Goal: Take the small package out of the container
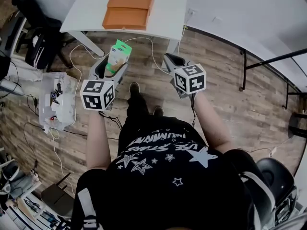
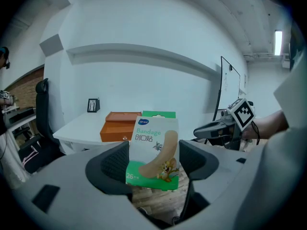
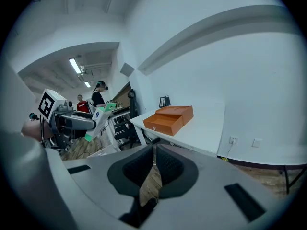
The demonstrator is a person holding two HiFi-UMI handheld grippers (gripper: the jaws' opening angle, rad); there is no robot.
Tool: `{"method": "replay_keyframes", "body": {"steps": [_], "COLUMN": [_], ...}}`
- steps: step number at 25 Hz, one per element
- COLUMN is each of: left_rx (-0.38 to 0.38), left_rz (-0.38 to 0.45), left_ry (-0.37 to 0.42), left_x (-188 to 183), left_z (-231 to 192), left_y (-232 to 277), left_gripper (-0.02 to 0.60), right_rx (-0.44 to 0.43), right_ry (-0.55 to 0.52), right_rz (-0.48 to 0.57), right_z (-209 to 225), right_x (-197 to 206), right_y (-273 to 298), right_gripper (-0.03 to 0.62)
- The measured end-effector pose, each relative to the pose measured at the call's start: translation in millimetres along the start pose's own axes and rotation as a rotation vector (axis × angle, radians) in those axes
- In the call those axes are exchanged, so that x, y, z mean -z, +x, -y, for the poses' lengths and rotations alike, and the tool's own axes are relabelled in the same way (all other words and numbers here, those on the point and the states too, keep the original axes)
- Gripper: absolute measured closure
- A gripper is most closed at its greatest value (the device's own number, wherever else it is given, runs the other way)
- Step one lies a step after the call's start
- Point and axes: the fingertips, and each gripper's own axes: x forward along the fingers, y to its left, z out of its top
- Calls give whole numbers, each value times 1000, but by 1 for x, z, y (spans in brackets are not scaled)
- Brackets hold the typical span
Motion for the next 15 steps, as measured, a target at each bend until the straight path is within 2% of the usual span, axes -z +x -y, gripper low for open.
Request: {"method": "replay_keyframes", "body": {"steps": [7, 15], "left_rx": [-23, -35], "left_rz": [1, 11], "left_ry": [-36, -43], "left_x": [12, 8], "left_z": [5, 9], "left_y": [-11, -21], "left_gripper": [230, 230], "right_rx": [-24, -32], "right_ry": [-5, -11], "right_rz": [-26, -12], "right_z": [-7, -8], "right_x": [15, 6], "right_y": [-4, -7], "right_gripper": [541, 542]}}
